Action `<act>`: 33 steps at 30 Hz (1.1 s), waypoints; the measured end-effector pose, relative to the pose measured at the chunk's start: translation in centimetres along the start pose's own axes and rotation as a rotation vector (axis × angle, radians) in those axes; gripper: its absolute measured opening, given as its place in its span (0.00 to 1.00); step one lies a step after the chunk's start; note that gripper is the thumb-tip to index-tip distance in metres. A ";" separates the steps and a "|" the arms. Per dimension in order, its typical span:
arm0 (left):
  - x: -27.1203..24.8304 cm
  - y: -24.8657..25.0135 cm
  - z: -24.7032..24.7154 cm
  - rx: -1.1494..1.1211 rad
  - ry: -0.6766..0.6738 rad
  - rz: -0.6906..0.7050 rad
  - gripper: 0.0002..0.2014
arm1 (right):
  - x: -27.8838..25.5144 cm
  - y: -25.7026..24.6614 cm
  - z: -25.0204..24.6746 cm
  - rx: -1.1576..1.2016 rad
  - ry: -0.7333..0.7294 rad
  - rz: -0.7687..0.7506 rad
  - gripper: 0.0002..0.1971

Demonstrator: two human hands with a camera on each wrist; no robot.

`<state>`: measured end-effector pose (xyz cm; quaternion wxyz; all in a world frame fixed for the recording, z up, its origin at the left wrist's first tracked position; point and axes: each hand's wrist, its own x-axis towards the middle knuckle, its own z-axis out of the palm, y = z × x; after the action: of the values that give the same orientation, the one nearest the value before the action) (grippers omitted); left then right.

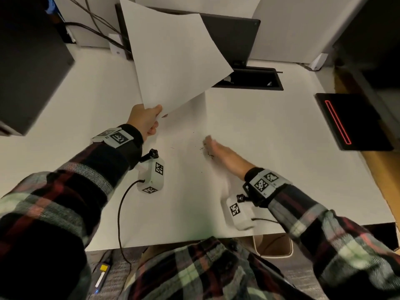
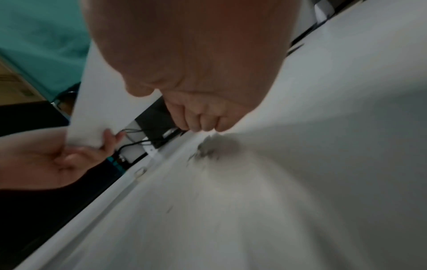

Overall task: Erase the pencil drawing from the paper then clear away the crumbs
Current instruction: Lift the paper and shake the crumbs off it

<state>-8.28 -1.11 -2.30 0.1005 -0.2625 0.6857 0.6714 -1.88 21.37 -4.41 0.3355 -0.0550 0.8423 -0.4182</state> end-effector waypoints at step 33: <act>1.5 -0.5 0.8 0.051 -0.011 -0.011 0.06 | 3.3 1.1 -5.9 -0.176 0.160 0.110 0.32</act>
<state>-9.48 -0.64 -3.53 0.1146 -0.2597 0.7006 0.6546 -7.84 24.74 -4.45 0.2837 -0.0045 0.9016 -0.3266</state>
